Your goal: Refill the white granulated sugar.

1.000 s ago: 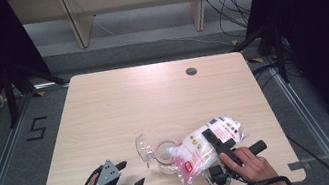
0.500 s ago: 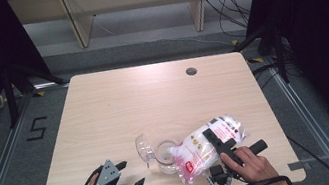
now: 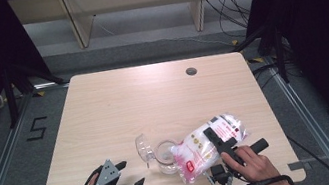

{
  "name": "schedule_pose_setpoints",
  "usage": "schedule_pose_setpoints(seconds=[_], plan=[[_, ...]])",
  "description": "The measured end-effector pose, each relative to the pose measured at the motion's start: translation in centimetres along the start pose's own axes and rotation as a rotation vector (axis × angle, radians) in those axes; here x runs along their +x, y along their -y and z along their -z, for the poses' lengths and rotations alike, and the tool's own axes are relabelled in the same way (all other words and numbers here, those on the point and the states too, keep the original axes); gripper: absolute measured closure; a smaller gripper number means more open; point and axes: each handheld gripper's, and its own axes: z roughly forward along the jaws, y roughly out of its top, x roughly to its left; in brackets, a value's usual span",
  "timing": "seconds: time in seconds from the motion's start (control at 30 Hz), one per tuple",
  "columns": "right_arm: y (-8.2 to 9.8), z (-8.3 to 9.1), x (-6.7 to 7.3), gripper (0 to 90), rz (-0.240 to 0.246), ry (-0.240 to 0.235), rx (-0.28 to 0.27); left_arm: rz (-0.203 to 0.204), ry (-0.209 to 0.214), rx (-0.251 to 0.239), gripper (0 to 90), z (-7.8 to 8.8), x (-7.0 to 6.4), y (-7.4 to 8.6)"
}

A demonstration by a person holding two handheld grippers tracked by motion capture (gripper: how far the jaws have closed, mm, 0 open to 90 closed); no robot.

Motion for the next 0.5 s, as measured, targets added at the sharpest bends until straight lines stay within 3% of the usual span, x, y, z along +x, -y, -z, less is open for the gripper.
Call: schedule_pose_setpoints(seconds=[0.03,0.1,0.13,0.33,0.5], plan=[[0.01,-0.04,-0.27,49.2,0.033,0.009,-0.011,-0.007,-0.007,-0.001,16.2,-0.03,0.01,0.02],[0.07,-0.07,-0.30,49.3,0.036,0.010,-0.015,-0.002,0.001,0.001,16.2,0.01,-0.04,-0.01],[0.10,0.01,-0.15,49.3,0.017,0.004,-0.005,-0.001,0.000,-0.001,16.2,0.00,-0.04,-0.01],[-0.01,-0.06,-0.22,49.4,0.030,0.006,-0.015,-0.004,-0.002,0.000,16.2,0.08,-0.02,-0.02],[0.02,0.00,0.13,49.5,-0.005,-0.002,-0.004,-0.007,-0.003,0.000,16.2,0.11,0.01,-0.03]])
